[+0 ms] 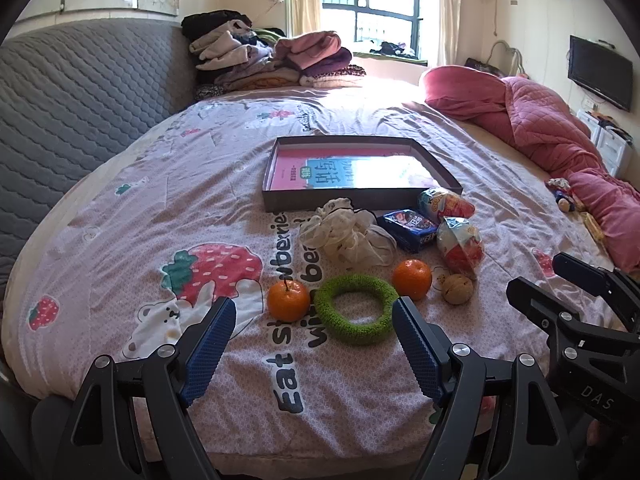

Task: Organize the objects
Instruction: 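Move left tool toward green fuzzy ring while right tool approaches wrapped candy egg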

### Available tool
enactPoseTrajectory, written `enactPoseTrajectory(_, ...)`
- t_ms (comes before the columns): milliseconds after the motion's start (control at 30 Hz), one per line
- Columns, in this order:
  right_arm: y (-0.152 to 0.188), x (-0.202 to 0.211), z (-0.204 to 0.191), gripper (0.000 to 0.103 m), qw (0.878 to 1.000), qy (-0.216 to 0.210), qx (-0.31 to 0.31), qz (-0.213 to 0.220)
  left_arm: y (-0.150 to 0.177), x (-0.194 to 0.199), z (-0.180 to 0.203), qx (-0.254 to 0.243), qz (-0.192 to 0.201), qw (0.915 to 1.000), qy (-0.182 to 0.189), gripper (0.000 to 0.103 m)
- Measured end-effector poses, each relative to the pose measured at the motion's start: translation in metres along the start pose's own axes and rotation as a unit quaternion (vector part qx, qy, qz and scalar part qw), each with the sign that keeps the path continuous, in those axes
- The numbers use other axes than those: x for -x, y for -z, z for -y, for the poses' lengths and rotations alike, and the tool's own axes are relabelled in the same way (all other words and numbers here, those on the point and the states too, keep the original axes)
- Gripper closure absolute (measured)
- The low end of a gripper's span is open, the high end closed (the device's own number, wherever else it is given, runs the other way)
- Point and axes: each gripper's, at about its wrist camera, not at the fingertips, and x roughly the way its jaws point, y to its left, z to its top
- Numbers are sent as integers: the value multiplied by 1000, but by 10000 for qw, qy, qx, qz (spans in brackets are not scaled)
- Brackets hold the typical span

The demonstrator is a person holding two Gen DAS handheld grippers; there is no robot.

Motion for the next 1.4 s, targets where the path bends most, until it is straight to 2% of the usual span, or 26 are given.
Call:
enactPoseTrajectory(567,2,13,2,34,10000,-8,1,91,-1,14,5,-60,83,9999,35,22)
enactPoseTrajectory(1400,1,15,0,34,9999,49,34,109,-2,14,5,-54,77,10000,21,22)
